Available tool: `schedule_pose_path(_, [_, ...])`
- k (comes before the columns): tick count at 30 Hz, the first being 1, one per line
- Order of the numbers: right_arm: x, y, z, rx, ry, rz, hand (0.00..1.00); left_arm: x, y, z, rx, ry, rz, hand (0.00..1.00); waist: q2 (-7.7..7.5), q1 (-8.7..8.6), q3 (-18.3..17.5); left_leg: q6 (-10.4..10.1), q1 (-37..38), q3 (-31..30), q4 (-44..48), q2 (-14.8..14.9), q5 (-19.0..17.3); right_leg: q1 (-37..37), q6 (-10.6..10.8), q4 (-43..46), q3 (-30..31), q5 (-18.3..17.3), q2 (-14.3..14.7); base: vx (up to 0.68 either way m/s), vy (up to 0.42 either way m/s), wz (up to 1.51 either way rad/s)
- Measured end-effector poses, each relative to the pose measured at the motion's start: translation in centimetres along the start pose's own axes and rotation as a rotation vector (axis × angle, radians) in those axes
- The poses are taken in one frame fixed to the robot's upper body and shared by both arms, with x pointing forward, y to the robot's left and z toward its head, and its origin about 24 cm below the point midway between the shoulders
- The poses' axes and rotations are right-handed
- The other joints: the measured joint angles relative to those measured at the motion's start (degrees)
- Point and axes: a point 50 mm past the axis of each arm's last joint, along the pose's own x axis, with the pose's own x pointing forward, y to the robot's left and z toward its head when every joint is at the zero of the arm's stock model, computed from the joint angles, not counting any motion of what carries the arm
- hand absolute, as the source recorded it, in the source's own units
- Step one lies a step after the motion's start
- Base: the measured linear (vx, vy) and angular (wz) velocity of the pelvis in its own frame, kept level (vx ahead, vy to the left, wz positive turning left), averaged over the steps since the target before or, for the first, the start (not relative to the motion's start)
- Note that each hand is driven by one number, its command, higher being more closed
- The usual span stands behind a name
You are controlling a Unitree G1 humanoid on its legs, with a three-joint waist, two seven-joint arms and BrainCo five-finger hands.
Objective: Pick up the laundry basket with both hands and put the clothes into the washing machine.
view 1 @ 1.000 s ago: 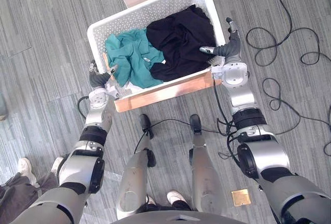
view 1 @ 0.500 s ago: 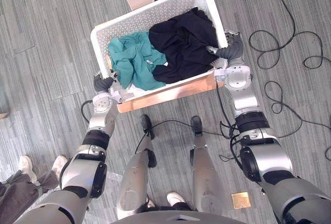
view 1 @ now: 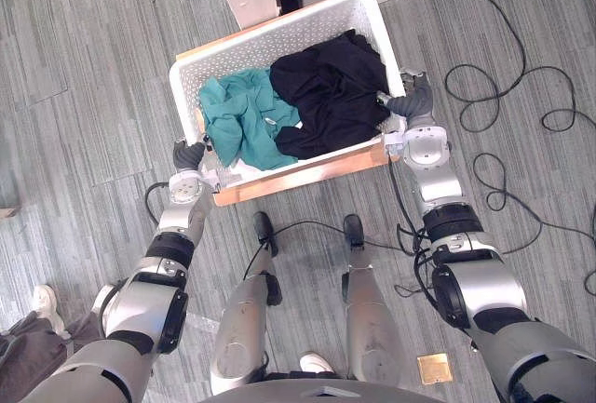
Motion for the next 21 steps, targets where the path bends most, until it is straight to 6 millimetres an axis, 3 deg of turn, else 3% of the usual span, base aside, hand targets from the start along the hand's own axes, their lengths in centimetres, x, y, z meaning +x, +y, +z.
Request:
schedule_pose_path(6, [-1.0, 0.0, -1.2, 0.074, 0.034, 0.015, 1.00, -0.2, 0.2, -0.7, 0.036, 0.027, -0.005, 1.00, -0.01, -0.30, 0.0, 0.0, 0.9, -0.9, 0.0, 0.0, 0.0, 1.3, 0.0, 0.0, -0.6, 0.0, 0.0, -0.01, -0.022, 0.05])
schedule_pose_path(15, [-5.0, -0.4, -4.2, 0.254, 0.107, -0.012, 1.00, -1.5, 1.2, -1.0, 0.128, -0.029, -0.050, 1.00, -0.11, -1.35, -0.1, 0.0, 3.1, -1.4, 0.0, 0.0, 0.0, 4.0, 0.0, 0.0, -1.6, -0.2, -0.2, 0.00, -0.026, 0.03])
schedule_pose_path(21, [-6.4, -1.2, -3.5, 0.312, 0.054, -0.026, 1.00, -2.6, 1.6, -0.7, 0.145, -0.086, -0.089, 1.00, -0.76, -2.17, -0.4, 0.2, 6.1, -1.6, 0.0, 0.1, -0.4, 7.4, 0.0, -0.6, -1.9, -0.3, -0.1, 0.00, -0.032, 0.01])
